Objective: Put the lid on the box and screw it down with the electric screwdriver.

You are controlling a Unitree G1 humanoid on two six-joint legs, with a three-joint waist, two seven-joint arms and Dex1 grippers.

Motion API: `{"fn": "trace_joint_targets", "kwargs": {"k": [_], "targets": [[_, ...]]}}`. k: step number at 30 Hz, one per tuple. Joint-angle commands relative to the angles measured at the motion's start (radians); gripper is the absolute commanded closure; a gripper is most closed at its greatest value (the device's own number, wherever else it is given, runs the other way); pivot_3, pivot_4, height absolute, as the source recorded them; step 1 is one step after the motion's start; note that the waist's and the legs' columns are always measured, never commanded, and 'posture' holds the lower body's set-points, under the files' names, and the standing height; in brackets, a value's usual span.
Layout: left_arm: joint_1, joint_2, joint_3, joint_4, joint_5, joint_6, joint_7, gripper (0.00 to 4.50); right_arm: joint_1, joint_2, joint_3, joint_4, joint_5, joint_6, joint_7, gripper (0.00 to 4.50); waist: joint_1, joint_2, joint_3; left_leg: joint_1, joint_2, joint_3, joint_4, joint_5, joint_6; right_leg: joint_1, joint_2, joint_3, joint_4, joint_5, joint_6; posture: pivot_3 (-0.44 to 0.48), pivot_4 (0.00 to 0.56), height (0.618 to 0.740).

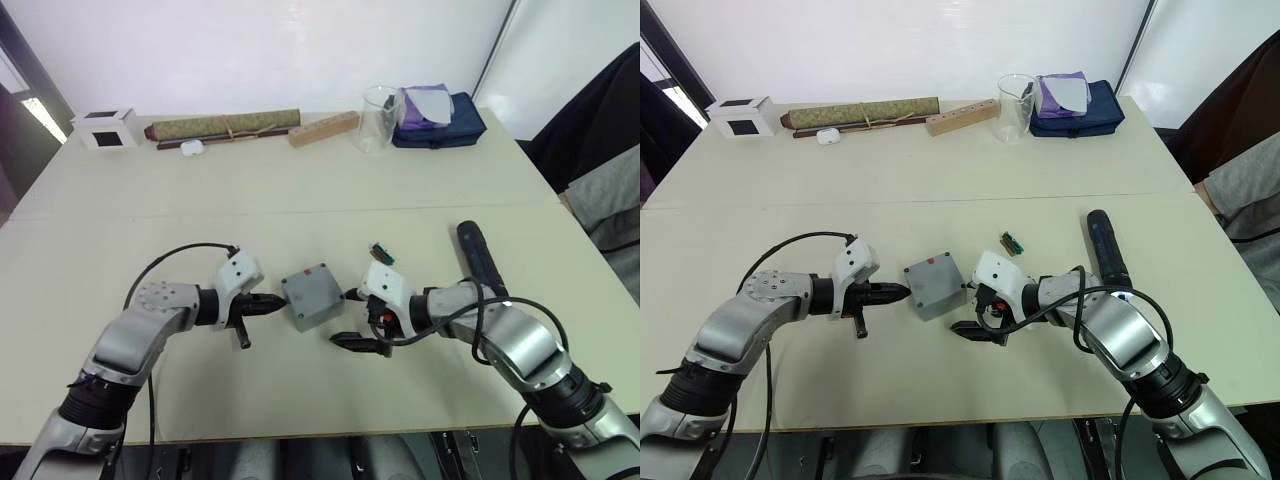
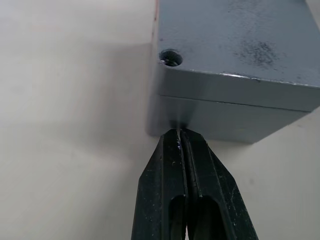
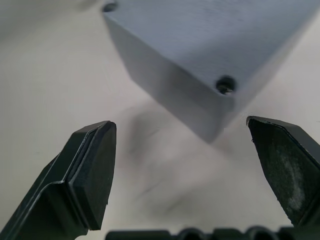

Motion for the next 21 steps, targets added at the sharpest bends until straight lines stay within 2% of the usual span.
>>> {"fn": "trace_joint_targets", "kwargs": {"k": [1,17,21], "targets": [[-0.038,-0.014,0.000,0.006,0.002,-0.032,0.007,4.50,0.004,0.017,-0.025,-0.066,0.026,0.022,-0.003,0.05,0.000,0.000,0.000,0.000,0.000,0.000,0.000,0.000,0.000,0.000,0.000,0.000,0.000,0.000,0.000,0.000,0.150,0.740],[-0.069,-0.018,-0.010,0.079,0.021,-0.090,-0.012,4.50,0.029,0.032,-0.065,-0.086,0.041,0.051,-0.024,0.05,0.000,0.000,0.000,0.000,0.000,0.000,0.000,0.000,0.000,0.000,0.000,0.000,0.000,0.000,0.000,0.000,0.150,0.740],[-0.077,-0.013,0.036,0.124,0.009,-0.108,0.000,4.50,0.015,0.021,-0.146,-0.052,0.078,0.048,-0.006,0.05,0.000,0.000,0.000,0.000,0.000,0.000,0.000,0.000,0.000,0.000,0.000,0.000,0.000,0.000,0.000,0.000,0.150,0.740]]}}
